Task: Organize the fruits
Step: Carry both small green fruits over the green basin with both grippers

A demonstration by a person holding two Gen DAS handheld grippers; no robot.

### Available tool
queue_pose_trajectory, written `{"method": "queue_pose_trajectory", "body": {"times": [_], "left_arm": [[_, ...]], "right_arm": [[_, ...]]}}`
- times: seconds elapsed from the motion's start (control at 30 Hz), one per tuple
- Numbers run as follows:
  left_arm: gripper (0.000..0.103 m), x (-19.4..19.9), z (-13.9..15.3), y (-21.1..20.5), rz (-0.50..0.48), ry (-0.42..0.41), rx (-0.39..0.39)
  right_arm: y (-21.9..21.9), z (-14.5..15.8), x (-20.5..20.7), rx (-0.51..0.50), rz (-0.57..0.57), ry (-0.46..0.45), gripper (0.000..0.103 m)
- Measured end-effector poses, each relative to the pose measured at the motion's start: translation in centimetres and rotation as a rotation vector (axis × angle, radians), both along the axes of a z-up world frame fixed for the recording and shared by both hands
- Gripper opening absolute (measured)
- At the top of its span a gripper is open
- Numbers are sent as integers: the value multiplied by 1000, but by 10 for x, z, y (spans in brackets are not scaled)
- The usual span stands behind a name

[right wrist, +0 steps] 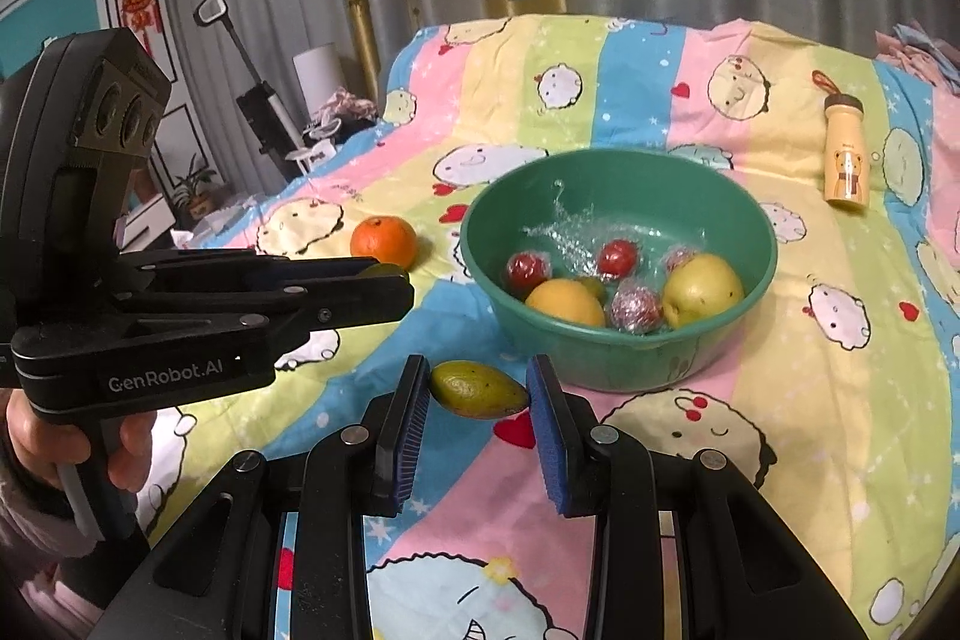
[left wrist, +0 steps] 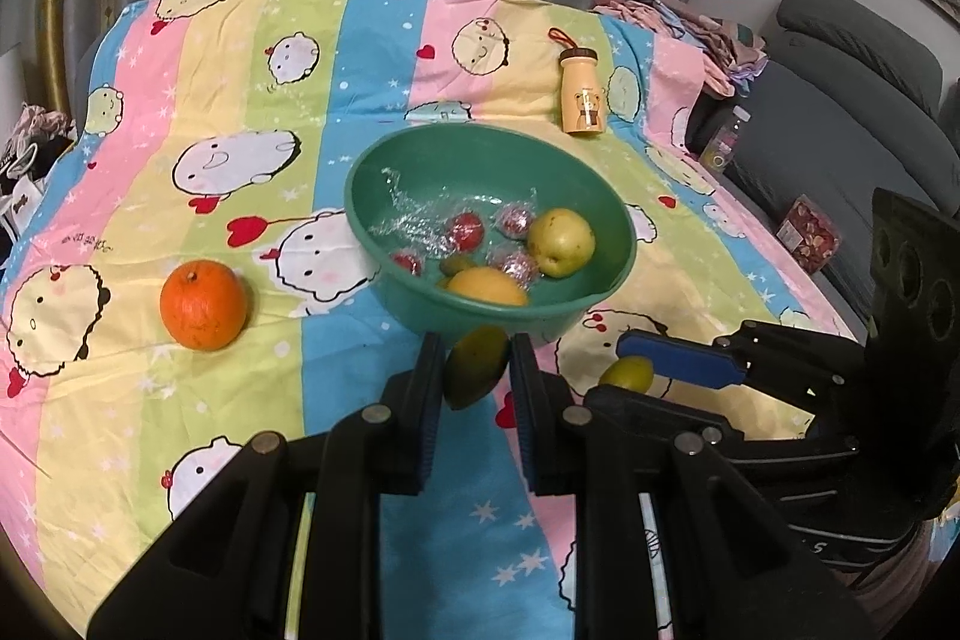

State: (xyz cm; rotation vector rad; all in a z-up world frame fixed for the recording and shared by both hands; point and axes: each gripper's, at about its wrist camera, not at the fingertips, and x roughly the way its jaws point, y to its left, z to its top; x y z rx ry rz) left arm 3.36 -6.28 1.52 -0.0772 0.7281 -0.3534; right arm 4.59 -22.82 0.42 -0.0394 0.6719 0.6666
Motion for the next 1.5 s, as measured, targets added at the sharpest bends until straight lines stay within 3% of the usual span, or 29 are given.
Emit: {"method": "queue_pose_trajectory", "body": {"times": [0.67, 1.13, 1.5], "left_arm": [[21, 14, 27, -20, -9, -61, 7], [21, 42, 24, -17, 15, -31, -37], [21, 63, 23, -18, 28, -30, -28]], "right_arm": [[-24, 23, 5, 75, -84, -72, 35], [-32, 26, 28, 79, -139, -60, 35], [-27, 31, 49, 70, -154, -62, 35]]}}
